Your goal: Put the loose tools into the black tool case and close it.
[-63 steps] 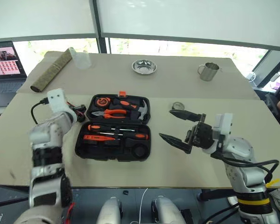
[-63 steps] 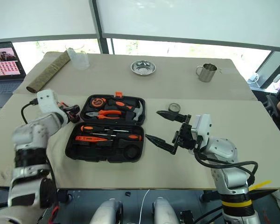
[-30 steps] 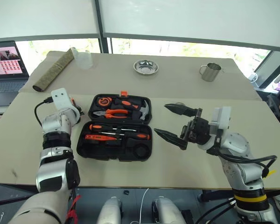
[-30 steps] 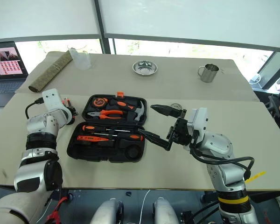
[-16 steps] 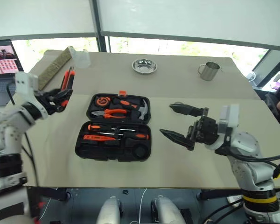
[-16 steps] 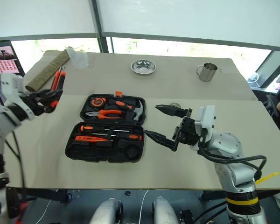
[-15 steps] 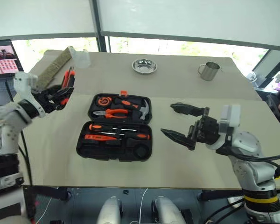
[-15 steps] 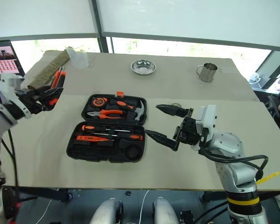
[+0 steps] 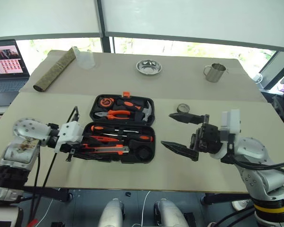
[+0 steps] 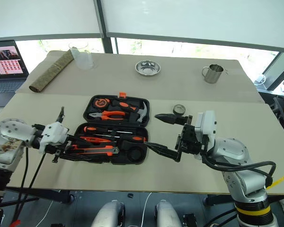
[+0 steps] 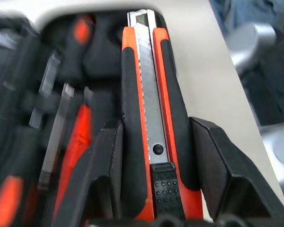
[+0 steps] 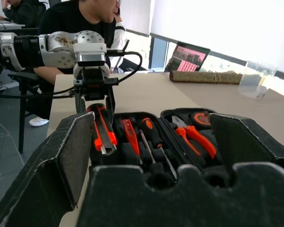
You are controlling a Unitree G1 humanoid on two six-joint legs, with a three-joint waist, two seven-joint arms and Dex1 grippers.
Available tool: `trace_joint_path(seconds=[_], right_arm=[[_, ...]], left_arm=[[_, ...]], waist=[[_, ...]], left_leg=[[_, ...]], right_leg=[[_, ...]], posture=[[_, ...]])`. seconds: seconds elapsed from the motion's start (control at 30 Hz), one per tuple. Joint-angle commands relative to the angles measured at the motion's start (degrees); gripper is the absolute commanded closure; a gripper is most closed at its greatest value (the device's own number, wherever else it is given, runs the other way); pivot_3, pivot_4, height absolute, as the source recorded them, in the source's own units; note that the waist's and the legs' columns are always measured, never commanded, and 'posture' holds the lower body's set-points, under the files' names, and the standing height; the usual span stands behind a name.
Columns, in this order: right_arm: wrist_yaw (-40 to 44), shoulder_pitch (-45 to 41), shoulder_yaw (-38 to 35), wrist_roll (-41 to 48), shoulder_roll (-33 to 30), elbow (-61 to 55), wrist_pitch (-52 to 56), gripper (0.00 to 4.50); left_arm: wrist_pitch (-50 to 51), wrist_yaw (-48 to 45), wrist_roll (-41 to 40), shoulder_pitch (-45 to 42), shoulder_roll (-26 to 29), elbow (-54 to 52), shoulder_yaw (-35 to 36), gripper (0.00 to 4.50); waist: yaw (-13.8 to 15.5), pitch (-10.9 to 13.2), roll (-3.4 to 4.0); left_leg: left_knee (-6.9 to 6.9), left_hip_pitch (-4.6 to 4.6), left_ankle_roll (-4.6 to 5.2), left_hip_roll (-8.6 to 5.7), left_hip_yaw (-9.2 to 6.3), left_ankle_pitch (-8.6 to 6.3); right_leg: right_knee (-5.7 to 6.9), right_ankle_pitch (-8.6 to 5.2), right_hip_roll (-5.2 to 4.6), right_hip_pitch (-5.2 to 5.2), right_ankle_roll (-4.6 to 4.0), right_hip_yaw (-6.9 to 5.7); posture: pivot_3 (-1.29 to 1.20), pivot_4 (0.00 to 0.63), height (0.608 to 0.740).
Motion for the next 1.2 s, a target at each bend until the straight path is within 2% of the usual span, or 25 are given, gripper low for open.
trace_joint_path(seconds=[0.03,0.2,0.33,0.67,0.73,0.87,0.9,1.2], right_arm=[[0.44,0.86,-1.24,0.95,-0.01,-1.53,-1.00,0.00],[1.33,2.29,-1.88,0.32,0.28,-0.42,-2.74,0.00],[1.58,2.42,-1.85,0.50,0.83,0.20,-3.26,0.00],[2.80,4.46,-2.23,-0.38,1.00,1.19,-5.65,0.00],[3.00,4.45,-2.22,-0.34,1.00,1.50,-5.82,0.00],[4.30,4.51,-1.91,-0.47,0.80,2.50,-6.17,0.00],[4.60,4.51,-1.81,-0.61,0.84,2.76,-6.38,0.00],[6.07,4.10,-1.35,-1.79,1.95,5.86,-8.66,0.00]], left_arm=[[-4.43,1.26,4.20,-1.21,-0.19,0.67,-1.53,2.82],[-10.31,1.95,8.34,-2.68,-1.05,4.65,-3.85,2.82],[-10.91,3.22,10.85,-5.47,-2.69,8.68,-5.46,2.82],[-7.51,1.32,8.25,-3.66,-2.66,6.87,-5.14,2.82],[-2.69,3.13,7.38,-3.62,-3.51,5.48,-4.51,1.81],[-4.38,3.29,4.02,-3.48,-5.64,4.39,-2.46,0.55],[-4.09,3.45,3.33,-3.32,-5.97,4.10,-1.86,0.09],[-1.67,4.33,-5.17,0.05,-5.99,0.51,5.40,0.04]], waist=[[-0.03,0.00,0.00],[-0.06,-0.01,0.01],[-0.07,-0.01,0.02],[0.04,-0.04,0.07],[0.00,-0.04,0.07],[-0.09,-0.04,0.07],[-0.10,-0.04,0.07],[-0.75,-0.04,0.07]], left_leg=[[0.00,0.00,0.00,0.00,0.01,0.00],[0.00,0.05,0.01,0.01,0.00,-0.01],[0.00,0.09,0.02,0.01,0.00,0.00],[0.01,0.13,0.02,0.00,0.00,0.00],[0.01,0.16,0.02,0.00,0.00,0.00],[0.01,0.12,0.02,0.00,0.00,-0.01],[0.01,0.08,0.04,0.00,0.00,-0.02],[0.01,0.08,0.05,0.02,-0.06,-0.03]], right_leg=[[0.00,0.00,0.00,0.00,0.00,0.01],[0.04,0.00,0.02,0.03,0.00,0.01],[0.06,-0.01,0.02,0.06,0.02,0.01],[0.08,-0.01,0.01,0.10,0.02,0.02],[0.09,-0.01,0.01,0.11,0.02,0.02],[0.08,-0.03,0.01,0.09,0.06,0.03],[0.05,-0.03,0.01,0.08,0.06,0.02],[0.10,-0.03,0.04,0.05,0.05,0.01]], posture=[[0.00,0.150,0.740],[0.00,0.150,0.740],[0.00,0.150,0.740],[0.00,0.150,0.740],[0.00,0.150,0.740],[0.00,0.150,0.740],[0.00,0.150,0.740],[0.00,0.150,0.740]])
